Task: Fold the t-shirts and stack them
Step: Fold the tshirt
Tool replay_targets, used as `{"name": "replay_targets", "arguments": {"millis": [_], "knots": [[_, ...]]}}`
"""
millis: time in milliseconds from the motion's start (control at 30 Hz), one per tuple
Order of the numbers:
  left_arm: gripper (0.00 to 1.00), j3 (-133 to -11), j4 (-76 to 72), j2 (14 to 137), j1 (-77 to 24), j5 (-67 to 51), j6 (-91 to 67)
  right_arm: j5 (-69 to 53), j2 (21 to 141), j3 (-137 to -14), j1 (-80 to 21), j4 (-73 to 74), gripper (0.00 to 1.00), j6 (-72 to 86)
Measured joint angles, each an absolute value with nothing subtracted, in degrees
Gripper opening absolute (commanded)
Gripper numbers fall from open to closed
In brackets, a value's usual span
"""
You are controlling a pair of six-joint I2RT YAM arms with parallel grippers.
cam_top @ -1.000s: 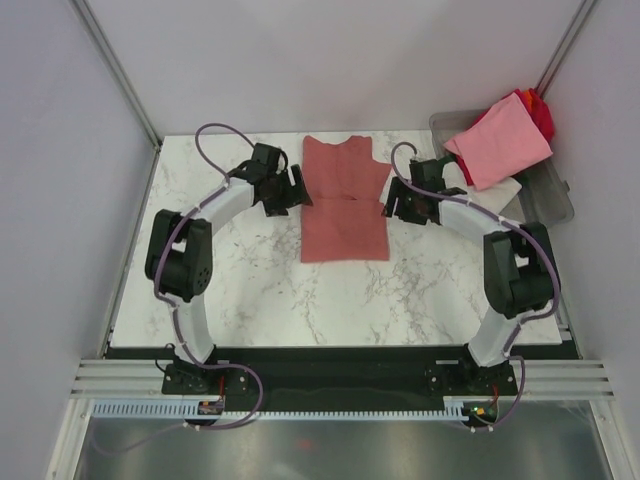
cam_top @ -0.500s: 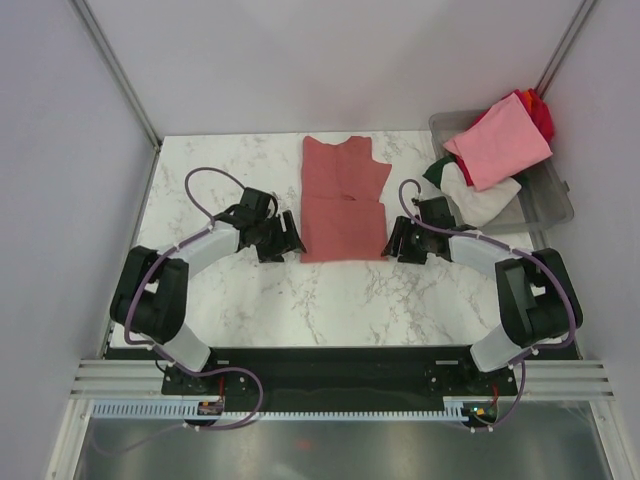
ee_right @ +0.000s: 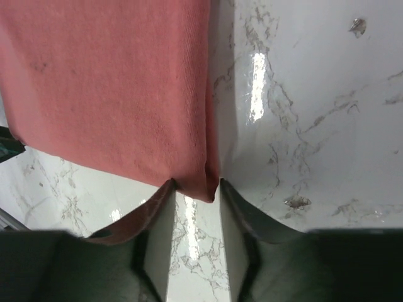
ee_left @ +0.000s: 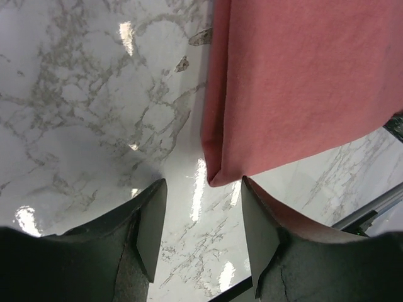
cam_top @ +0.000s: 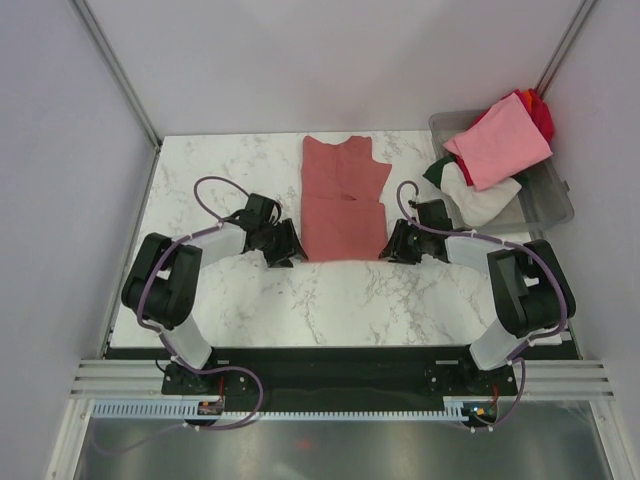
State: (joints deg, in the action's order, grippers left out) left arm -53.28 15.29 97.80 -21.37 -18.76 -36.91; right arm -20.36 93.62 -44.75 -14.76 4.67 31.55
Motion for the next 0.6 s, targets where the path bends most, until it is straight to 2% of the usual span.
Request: {"name": "replay_targets", "arguments": {"millis": [67, 100, 200, 467, 533, 567, 600], "knots": [[0.59, -53.28, 14.7, 98.3, -21.37, -19.57, -37.28, -20.47, 94.39, -44.82, -14.76, 3.92, 0.28, 31.68], [0.59, -53.28, 14.5, 98.35, -21.37, -19.7, -37.34, -20.69, 94.83, -44.86, -14.76, 3.57, 0.15, 31.7], [0.54, -53.28, 13.78, 98.76, -21.37, -20.08, -37.82, -20.93, 95.9, -45.06, -14.76, 3.14, 0.05, 31.7], [0.45, -53.87, 11.99, 100.62, -21.52, -21.15, -39.11, -20.93, 96.09, -45.08, -14.76, 2.55, 0.03, 31.73], [0.39, -54.35, 11.77, 101.23, -21.74, -21.28, -39.66, -20.95, 96.09, -45.08, -14.76, 2.55, 0.02, 31.73], [0.31, -54.52, 11.6, 101.6, -21.91, -21.28, -39.92, -20.95, 96.09, -45.08, -14.76, 2.55, 0.03, 31.7], [0.18, -54.65, 11.42, 101.93, -22.06, -21.3, -40.32, -20.95, 96.09, -45.08, -14.76, 2.55, 0.03, 31.73]]}}
